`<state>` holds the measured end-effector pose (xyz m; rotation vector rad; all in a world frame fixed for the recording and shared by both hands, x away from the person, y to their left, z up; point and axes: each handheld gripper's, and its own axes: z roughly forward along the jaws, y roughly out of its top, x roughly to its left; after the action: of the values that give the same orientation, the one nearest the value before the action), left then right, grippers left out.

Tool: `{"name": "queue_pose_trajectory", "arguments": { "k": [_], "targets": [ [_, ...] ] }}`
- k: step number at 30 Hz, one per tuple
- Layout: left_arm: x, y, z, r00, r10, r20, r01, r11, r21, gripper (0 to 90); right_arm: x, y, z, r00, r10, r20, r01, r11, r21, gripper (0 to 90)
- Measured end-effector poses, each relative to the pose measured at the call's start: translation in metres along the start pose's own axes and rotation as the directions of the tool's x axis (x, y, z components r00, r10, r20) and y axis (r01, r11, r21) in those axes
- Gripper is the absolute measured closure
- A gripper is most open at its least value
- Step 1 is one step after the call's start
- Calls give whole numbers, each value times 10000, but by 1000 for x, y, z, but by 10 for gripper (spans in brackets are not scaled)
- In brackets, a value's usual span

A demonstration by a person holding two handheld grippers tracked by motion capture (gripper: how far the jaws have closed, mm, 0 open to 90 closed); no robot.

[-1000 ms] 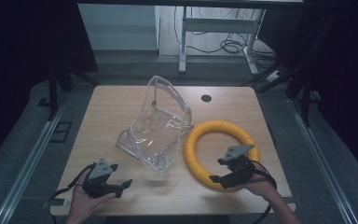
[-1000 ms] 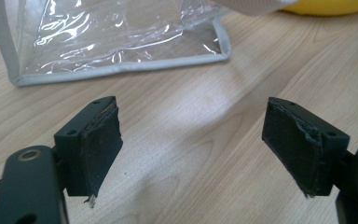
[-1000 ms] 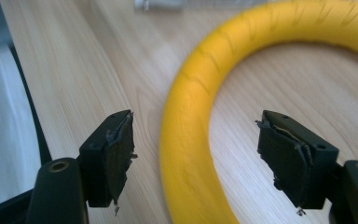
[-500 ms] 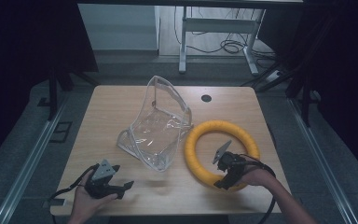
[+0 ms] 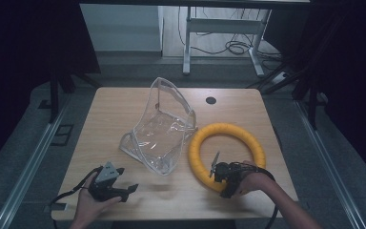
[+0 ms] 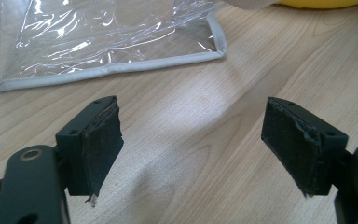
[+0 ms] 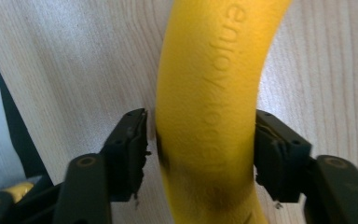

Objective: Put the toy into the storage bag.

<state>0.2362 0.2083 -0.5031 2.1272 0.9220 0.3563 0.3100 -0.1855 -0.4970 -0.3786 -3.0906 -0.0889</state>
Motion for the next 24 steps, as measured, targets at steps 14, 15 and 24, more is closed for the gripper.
{"name": "queue_pose_trajectory", "arguments": {
  "k": [14,15,24],
  "targets": [
    [-1,-1,-2,10000,12,-10,-12,9999,-100,199,-7,7,-4,9994,-240,-253,249,9990,371,499],
    [0,0,-2,10000,0,-7,0,9999,-125,199,-9,6,-9,9992,-187,-343,187,9998,1,500],
    [1,1,-6,9999,-99,72,102,9994,-332,200,-24,-15,-53,9898,599,-1293,-916,9626,-2551,503]
  ]
}}
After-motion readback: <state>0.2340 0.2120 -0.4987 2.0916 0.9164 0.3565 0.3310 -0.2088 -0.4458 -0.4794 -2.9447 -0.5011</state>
